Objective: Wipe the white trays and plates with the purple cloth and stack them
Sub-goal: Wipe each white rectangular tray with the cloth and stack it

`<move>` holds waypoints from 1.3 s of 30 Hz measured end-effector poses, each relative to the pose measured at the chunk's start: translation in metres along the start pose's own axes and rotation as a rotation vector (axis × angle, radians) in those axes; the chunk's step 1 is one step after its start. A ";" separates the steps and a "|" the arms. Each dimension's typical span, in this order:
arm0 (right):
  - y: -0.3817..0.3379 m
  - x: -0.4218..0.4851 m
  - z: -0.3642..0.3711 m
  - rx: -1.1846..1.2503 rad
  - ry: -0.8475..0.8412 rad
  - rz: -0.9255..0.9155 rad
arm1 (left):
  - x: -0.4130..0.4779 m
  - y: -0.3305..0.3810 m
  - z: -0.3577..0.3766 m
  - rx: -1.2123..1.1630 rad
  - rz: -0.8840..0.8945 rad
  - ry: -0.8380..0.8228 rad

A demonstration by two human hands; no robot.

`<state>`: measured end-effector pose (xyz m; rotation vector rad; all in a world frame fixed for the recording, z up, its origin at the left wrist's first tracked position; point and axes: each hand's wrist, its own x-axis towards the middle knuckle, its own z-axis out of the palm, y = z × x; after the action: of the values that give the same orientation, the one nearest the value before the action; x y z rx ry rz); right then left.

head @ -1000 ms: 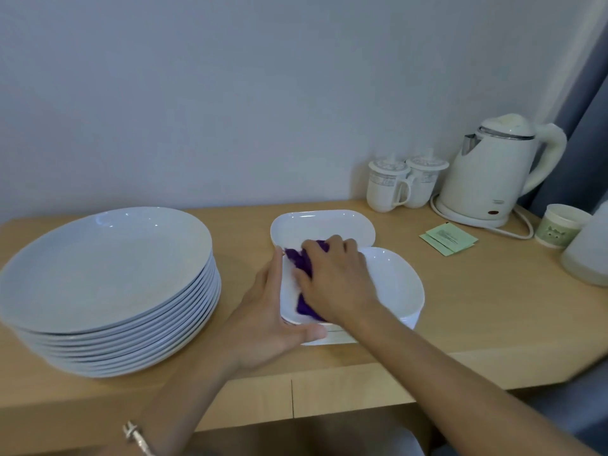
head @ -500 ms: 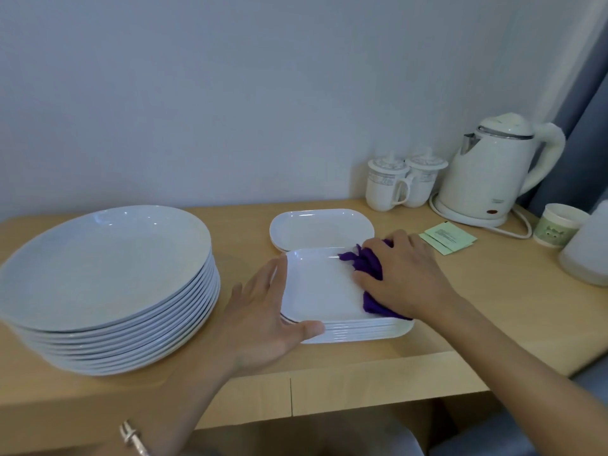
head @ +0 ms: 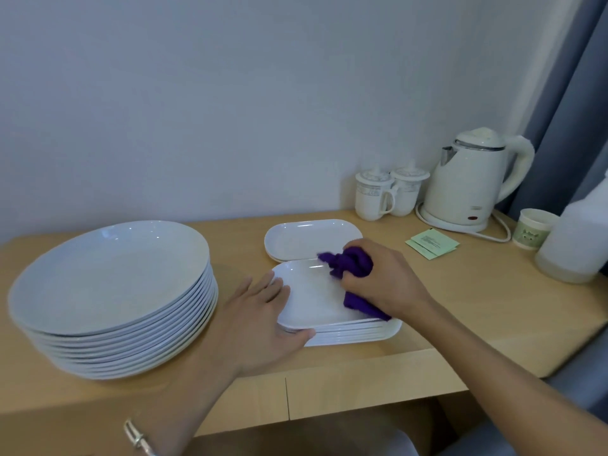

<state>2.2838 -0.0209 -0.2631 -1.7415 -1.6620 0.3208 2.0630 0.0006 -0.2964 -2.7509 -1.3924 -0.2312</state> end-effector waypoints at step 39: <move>-0.025 -0.003 0.035 -0.134 -0.062 -0.325 | 0.044 0.016 0.000 -0.726 -0.785 0.182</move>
<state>2.2422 -0.0146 -0.2740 -1.5331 -2.0148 0.1154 2.1017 0.0267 -0.2891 -2.2918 -2.6535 -1.1776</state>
